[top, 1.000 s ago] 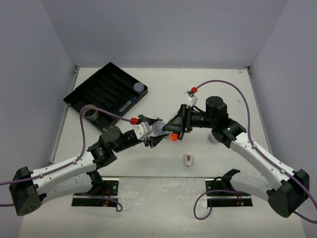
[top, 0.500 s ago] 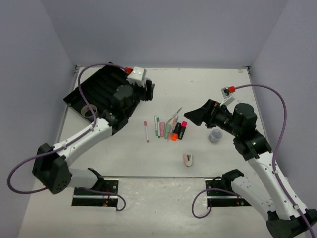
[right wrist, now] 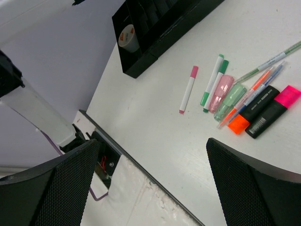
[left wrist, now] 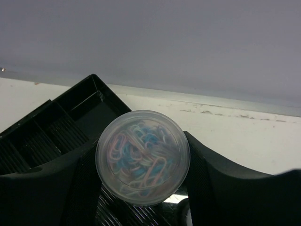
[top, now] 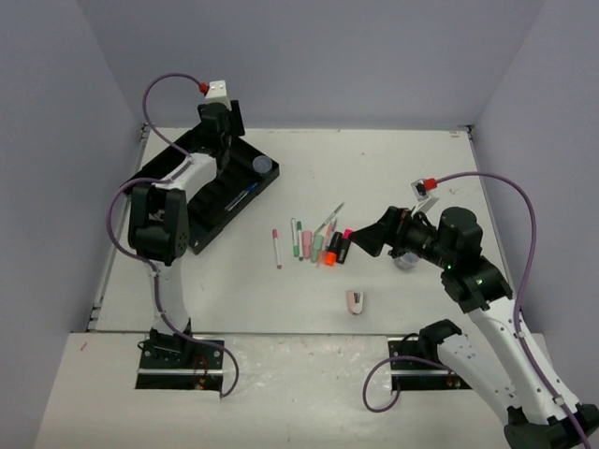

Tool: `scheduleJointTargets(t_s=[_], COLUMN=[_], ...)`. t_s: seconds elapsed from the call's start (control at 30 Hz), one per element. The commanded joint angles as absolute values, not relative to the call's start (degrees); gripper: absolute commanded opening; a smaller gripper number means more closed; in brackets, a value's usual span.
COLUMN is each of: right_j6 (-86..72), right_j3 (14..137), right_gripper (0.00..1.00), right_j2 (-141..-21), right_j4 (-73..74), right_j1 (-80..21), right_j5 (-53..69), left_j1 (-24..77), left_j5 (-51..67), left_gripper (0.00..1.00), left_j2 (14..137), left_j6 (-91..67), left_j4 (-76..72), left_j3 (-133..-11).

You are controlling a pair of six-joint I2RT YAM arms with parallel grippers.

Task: Sort the stationery into containers
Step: Place the stationery in the storage box.

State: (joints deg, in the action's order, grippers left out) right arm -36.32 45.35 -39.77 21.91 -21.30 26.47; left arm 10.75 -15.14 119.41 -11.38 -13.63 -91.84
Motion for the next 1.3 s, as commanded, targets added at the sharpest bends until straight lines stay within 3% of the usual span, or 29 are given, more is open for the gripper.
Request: scheduleJointTargets(t_s=[0.0,0.23,0.83,1.03,1.1,1.13,1.27], right_j6=[-33.78,-32.27,-31.05,-31.03,-31.01,-30.94,-30.82], right_j3=[43.73,42.77,42.96,42.98,42.80,42.80,42.86], right_gripper=[0.99,0.99,0.99,0.99,0.99,0.99,0.99], right_j2=[-37.90,-38.66,-39.90,-39.98,-40.15,-40.08,-40.08], right_j4=[21.93,22.31,22.65,22.60,22.66,22.59,22.62], right_j1=[-21.02,-21.01,-21.01,-21.01,-21.01,-21.01,-21.01], right_j5=[25.65,26.40,23.45,23.38,23.36,23.29,23.06], left_j1=[9.76,6.48,3.03,2.99,2.99,2.99,2.99], left_j5=[-10.61,-8.39,-10.59,-9.33,-9.53,-9.67,-8.95], left_gripper=[0.00,0.00,0.00,0.05,0.27,0.47,0.57], left_j2=[123.93,133.13,141.50,141.76,141.52,141.24,139.05], left_j6=[-9.12,-7.98,-9.91,-10.17,-10.25,-10.46,-10.83], left_j4=[-20.45,-19.37,-17.73,-18.19,-17.74,-17.67,-18.31], left_j3=[-98.23,-106.91,-111.07,-111.43,-111.39,-111.18,-109.07])
